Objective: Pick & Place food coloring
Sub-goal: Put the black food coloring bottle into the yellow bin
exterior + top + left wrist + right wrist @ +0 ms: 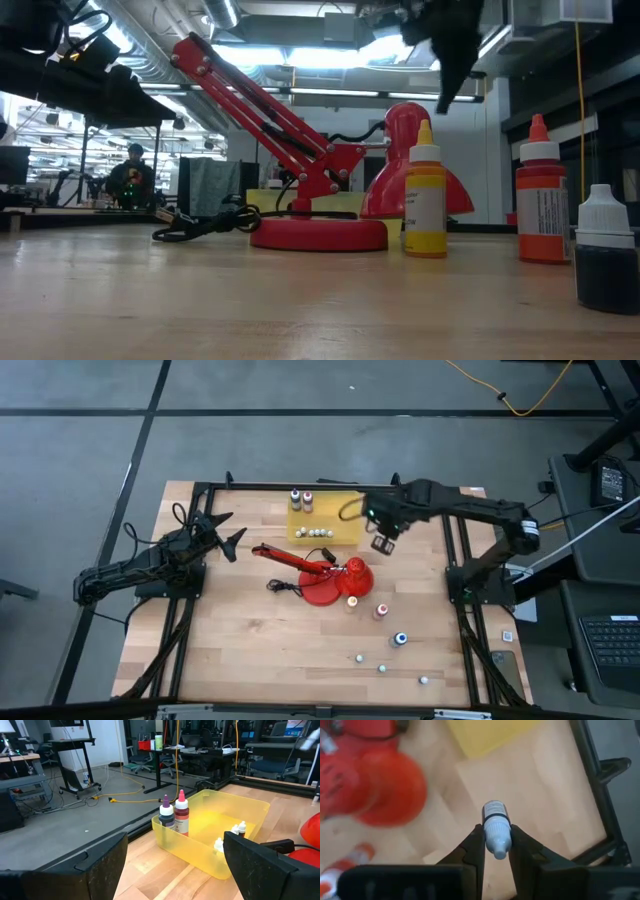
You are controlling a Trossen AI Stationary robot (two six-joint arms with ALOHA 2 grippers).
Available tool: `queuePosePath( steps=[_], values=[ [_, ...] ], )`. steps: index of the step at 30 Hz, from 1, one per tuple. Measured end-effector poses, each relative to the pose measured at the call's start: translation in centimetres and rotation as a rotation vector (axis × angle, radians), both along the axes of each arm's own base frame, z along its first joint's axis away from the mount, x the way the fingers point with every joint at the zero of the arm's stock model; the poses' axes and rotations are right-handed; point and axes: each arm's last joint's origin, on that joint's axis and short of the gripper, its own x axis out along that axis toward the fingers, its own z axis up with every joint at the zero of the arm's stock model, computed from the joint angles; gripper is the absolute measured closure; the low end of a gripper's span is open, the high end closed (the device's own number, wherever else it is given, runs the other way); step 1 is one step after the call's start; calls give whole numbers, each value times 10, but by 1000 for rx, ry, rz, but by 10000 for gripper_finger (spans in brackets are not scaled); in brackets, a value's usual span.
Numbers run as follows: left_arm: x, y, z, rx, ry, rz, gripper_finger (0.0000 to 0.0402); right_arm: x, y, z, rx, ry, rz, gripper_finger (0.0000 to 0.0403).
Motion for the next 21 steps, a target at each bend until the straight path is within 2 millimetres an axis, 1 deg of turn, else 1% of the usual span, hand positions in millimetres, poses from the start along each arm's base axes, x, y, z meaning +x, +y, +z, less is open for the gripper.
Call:
queuePosePath(
  steps=[4,8,13,17,21],
  values=[
    [0,0,0,0,0,0,83,19,-30,-14,15,2,-1,330],
    [0,0,0,0,0,0,83,41,-58,-19,21,-30,36,331],
    [0,0,0,0,0,0,83,72,-88,-27,35,-47,78,329],
    [0,0,0,0,0,0,83,93,-106,-37,51,-54,110,330],
    [0,0,0,0,0,0,83,110,-117,-57,78,-53,131,329]
  ],
)
